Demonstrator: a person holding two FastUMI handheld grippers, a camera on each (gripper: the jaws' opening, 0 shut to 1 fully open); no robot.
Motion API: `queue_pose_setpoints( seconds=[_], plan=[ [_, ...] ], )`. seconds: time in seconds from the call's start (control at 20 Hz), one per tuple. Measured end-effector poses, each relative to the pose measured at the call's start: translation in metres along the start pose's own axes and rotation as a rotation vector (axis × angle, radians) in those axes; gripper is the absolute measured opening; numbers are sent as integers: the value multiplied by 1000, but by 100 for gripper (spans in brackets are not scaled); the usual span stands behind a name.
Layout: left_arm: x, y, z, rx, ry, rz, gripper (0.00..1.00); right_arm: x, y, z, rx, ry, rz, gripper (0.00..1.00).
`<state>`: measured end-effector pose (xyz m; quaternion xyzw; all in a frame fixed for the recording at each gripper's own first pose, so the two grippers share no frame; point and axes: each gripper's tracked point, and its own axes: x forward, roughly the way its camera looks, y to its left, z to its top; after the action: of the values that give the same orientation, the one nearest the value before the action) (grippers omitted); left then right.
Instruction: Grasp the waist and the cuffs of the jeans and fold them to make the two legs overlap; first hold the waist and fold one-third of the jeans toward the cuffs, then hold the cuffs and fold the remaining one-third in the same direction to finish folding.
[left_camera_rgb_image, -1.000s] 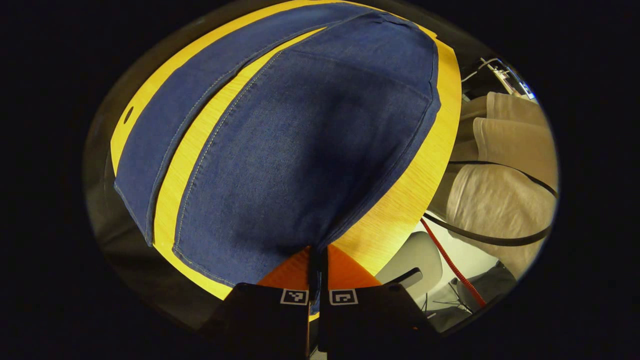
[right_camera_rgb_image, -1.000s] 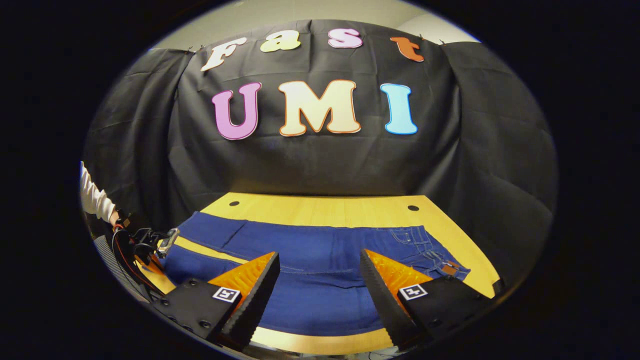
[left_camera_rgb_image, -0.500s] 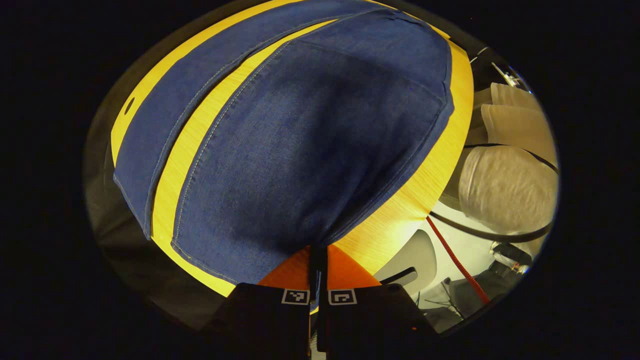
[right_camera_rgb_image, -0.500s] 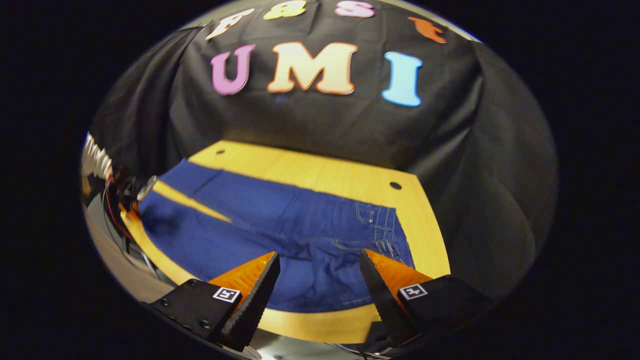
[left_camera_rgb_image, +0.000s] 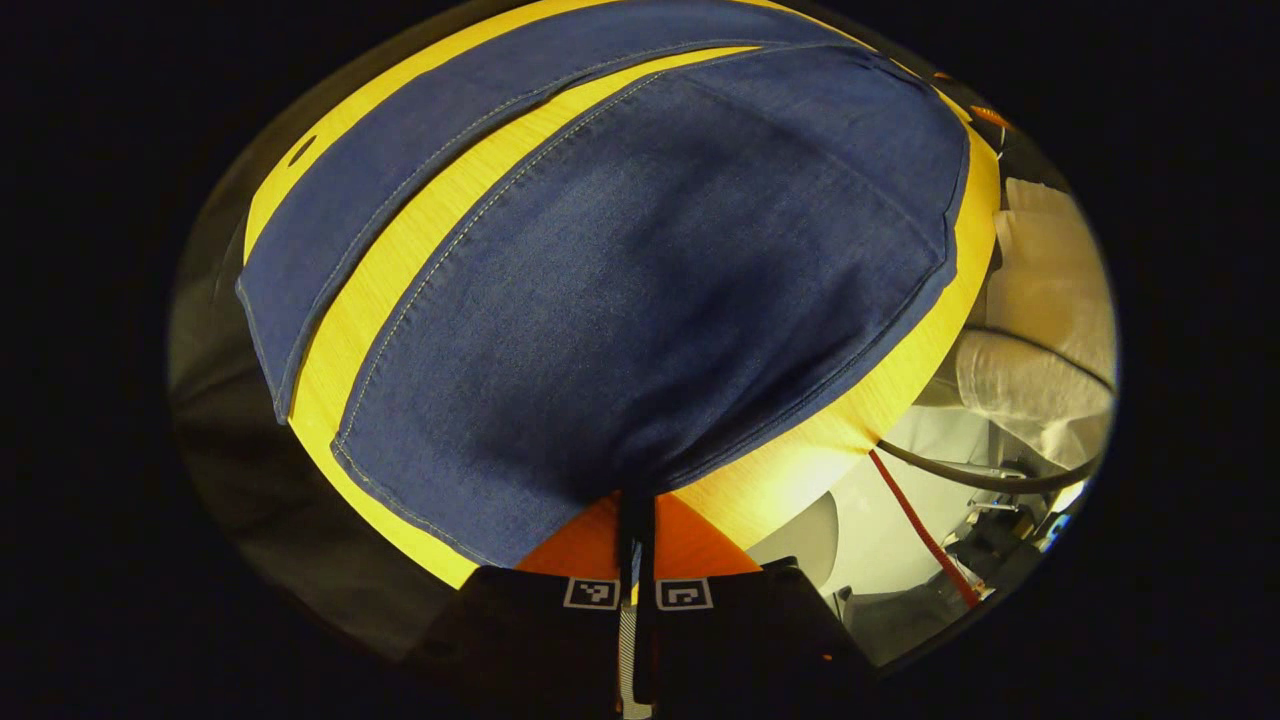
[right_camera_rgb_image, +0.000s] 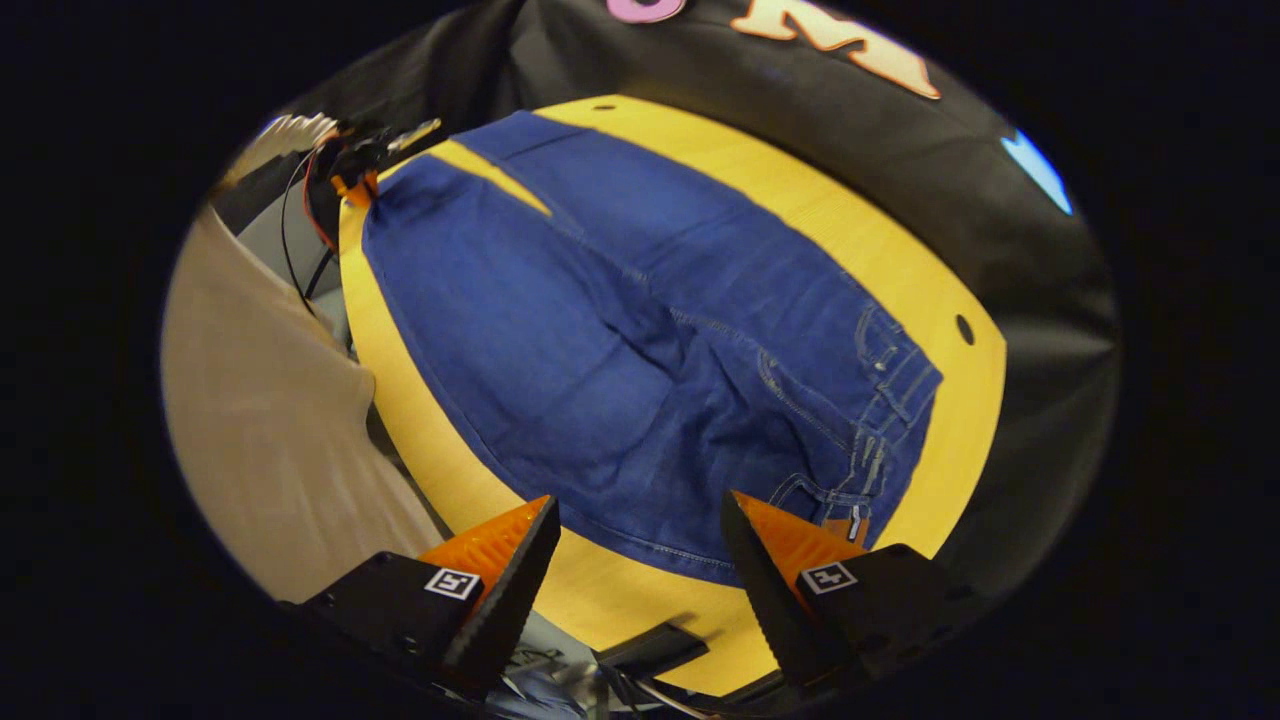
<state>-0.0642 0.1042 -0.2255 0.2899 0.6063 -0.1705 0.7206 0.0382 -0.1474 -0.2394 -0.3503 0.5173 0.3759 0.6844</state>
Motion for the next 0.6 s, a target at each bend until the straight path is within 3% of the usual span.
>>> queue_pose_setpoints(
  seconds=[0.35, 0.6],
  plan=[
    [0, 0, 2, -41, 47, 10, 0, 37, 3, -41, -235, 199, 91, 100],
    [0, 0, 2, -56, 60, 12, 0, 45, 2, -42, -259, 226, 98, 99]
  ],
)
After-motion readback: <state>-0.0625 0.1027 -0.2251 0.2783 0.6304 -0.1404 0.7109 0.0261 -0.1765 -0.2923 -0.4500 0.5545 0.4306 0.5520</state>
